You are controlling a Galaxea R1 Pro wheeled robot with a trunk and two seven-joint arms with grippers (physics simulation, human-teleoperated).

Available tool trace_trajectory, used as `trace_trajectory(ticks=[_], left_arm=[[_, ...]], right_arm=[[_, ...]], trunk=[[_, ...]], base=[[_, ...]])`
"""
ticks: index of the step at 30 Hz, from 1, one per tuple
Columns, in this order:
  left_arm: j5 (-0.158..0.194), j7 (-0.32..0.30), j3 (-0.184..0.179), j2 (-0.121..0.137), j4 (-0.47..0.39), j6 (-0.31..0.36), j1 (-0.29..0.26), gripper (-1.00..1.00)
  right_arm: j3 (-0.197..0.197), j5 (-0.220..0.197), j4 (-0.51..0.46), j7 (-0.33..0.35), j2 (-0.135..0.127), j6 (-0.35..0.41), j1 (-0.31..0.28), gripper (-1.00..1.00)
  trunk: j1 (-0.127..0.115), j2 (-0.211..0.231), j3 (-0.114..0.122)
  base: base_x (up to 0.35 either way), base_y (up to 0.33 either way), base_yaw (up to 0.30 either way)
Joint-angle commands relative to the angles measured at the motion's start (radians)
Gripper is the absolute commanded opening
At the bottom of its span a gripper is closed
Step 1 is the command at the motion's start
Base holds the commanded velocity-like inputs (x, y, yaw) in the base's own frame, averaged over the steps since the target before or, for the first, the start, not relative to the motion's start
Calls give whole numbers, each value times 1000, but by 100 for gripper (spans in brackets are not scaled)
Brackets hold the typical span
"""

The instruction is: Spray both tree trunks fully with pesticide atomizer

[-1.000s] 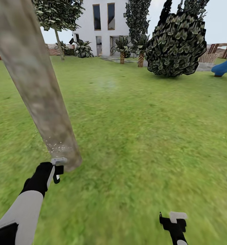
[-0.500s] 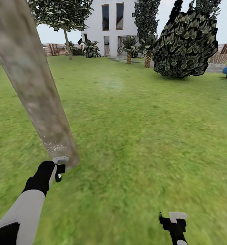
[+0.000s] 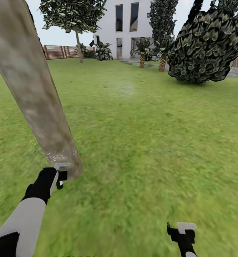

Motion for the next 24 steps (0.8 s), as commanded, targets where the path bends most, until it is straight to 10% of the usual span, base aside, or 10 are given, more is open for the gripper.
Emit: trace_trajectory(ticks=[1, 11, 24], left_arm=[[-5, -3, 2, 0, -1, 4, -2, -100], [-5, -3, 3, 0, -1, 49, -76, -100], [-6, -2, -4, -10, -1, 54, -74, -100]], right_arm=[[-7, 11, 1, -3, 0, -3, 0, 100], [-7, 10, 1, -3, 0, -3, 0, 100], [-7, 10, 1, -3, 0, -3, 0, 100]], trunk=[[0, 0, -1], [0, 0, -1], [0, 0, -1]], base=[[8, -4, 277], [9, -7, 270], [74, -242, 12]])
